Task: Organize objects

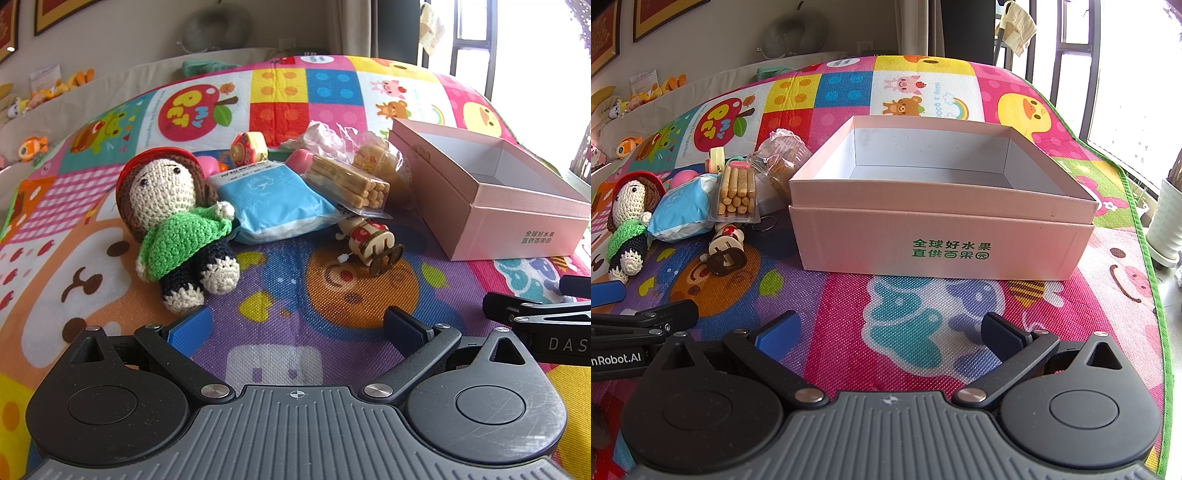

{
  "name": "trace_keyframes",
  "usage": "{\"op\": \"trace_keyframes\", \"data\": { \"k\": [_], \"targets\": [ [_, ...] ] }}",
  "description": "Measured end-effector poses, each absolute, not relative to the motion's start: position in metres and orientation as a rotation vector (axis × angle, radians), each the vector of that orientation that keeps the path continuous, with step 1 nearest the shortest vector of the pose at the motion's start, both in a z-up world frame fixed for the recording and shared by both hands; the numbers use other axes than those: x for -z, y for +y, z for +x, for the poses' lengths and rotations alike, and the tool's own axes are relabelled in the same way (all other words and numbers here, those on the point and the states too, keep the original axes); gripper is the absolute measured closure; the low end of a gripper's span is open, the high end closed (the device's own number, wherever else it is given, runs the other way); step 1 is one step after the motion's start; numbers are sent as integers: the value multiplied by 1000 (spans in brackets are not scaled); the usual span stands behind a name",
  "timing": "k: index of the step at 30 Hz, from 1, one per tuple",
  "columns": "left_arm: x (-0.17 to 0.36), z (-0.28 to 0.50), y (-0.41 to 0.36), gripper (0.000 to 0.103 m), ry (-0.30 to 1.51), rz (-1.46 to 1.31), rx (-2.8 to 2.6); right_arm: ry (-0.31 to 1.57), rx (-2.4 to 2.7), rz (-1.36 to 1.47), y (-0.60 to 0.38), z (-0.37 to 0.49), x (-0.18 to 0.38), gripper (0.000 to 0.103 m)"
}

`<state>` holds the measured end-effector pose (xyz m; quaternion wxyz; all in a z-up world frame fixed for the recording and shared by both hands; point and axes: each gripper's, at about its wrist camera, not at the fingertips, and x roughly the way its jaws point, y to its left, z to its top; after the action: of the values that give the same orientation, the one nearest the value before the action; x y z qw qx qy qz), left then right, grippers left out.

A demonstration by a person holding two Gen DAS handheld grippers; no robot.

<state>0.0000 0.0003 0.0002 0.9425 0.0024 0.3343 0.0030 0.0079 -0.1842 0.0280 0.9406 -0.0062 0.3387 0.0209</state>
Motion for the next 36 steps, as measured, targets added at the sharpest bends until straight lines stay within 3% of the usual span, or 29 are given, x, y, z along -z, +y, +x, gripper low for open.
{"op": "trace_keyframes", "data": {
  "k": [36],
  "targets": [
    [-1,-2,-3,1,682,13,-12,690,-45,-9,-185,8,-27,0]
  ]
}}
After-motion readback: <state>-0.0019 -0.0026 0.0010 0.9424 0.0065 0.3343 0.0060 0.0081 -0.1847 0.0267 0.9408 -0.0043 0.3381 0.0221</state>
